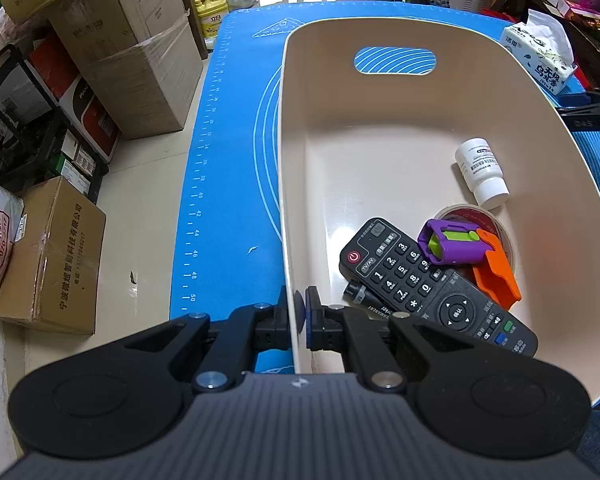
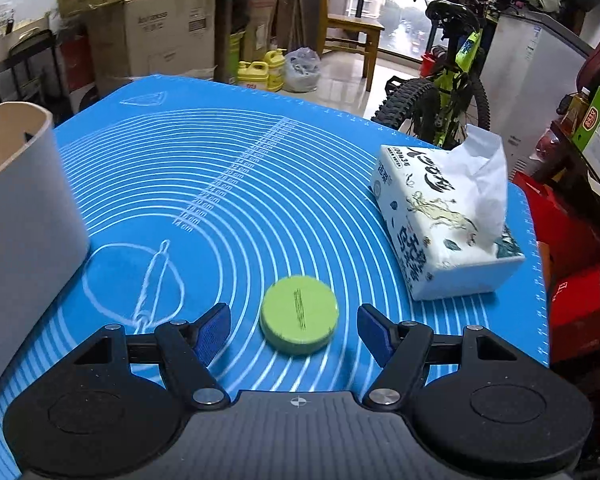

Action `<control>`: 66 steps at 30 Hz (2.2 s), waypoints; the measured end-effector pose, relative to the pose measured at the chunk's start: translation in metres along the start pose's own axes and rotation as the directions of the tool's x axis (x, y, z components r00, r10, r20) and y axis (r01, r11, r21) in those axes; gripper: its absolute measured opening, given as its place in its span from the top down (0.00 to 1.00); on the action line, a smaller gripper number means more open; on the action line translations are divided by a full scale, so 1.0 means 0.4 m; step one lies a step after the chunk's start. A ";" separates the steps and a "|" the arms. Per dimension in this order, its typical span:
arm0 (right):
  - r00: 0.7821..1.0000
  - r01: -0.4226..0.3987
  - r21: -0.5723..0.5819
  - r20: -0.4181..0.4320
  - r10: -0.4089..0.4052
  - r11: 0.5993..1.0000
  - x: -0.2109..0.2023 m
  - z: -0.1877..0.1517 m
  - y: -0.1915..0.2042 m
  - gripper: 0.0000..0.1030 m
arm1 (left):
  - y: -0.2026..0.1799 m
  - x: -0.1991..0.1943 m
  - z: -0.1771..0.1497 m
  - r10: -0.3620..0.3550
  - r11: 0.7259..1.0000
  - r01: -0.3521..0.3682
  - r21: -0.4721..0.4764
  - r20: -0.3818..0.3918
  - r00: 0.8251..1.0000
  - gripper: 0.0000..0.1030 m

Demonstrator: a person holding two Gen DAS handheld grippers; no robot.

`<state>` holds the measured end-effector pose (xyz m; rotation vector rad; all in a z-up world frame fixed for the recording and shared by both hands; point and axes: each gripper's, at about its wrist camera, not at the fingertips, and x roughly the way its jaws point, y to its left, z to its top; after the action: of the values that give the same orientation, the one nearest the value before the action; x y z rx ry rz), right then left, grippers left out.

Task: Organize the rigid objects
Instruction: 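Move the right gripper to the green round tin and grasp it, then carry the green tin into the bin and release it with the right gripper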

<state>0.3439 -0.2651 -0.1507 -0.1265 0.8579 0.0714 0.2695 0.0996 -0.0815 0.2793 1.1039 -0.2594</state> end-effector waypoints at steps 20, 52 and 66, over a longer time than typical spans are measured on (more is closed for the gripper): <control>1.000 0.019 -0.070 0.021 -0.018 0.997 -0.037 -0.004 0.056 0.47 | -0.004 -0.002 -0.004 0.013 1.000 -0.013 -0.005 -0.002 1.000 0.93; 0.960 -0.109 -0.231 0.228 0.163 0.967 -0.404 0.101 0.401 0.47 | -0.011 -0.004 -0.001 0.040 0.999 -0.040 -0.027 -0.009 0.999 0.92; 0.967 -0.251 -0.341 -0.049 0.250 0.906 -0.305 0.036 0.620 0.47 | -0.012 -0.002 -0.003 0.043 0.998 -0.043 -0.035 -0.004 0.999 0.92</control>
<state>0.2471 -0.0190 -0.0692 -0.3451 0.8560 0.4659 0.2663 0.0956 -0.0816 0.2718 1.1029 -0.2013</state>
